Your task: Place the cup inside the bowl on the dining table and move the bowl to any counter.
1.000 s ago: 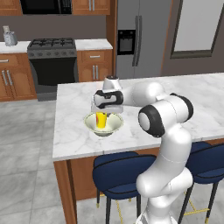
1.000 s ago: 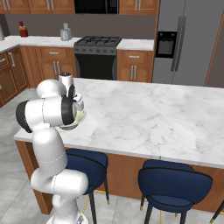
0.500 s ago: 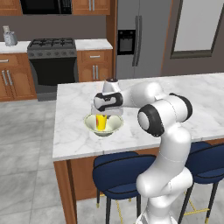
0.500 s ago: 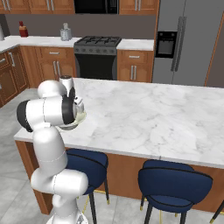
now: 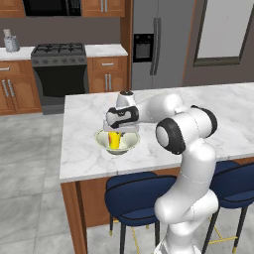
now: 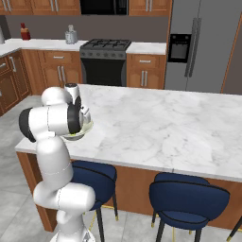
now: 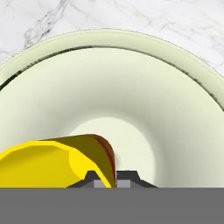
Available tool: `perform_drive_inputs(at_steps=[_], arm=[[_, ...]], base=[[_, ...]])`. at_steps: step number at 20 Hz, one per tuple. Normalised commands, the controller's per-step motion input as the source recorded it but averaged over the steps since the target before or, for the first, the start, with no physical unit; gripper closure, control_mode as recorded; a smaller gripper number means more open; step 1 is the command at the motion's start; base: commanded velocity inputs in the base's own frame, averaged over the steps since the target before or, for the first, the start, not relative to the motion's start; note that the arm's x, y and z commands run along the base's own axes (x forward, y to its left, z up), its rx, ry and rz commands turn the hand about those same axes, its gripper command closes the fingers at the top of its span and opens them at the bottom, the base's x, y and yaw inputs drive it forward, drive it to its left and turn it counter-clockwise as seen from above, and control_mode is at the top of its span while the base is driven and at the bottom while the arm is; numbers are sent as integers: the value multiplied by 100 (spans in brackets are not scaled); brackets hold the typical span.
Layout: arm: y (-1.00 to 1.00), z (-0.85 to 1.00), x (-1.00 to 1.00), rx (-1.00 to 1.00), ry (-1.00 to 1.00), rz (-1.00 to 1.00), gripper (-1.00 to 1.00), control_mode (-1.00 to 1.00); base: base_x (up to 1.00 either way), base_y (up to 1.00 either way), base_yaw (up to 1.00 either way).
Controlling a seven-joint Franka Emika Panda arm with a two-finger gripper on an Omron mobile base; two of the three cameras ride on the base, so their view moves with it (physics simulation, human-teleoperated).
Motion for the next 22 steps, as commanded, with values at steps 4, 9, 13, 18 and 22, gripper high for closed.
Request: perform_drive_inputs(at_steps=[4,9,13,18,22], arm=[[6,-7,0,0,0,0,100,-100],[5,-6,0,0,0,0,100,-100],[2,-2,0,0,0,0,100,-100],[0,0,0,0,0,0,100,-100],[2,0,0,0,0,0,-100,-100]], base=[[0,0,0],[0,0,0],[0,0,0],[0,0,0],[0,0,0]])
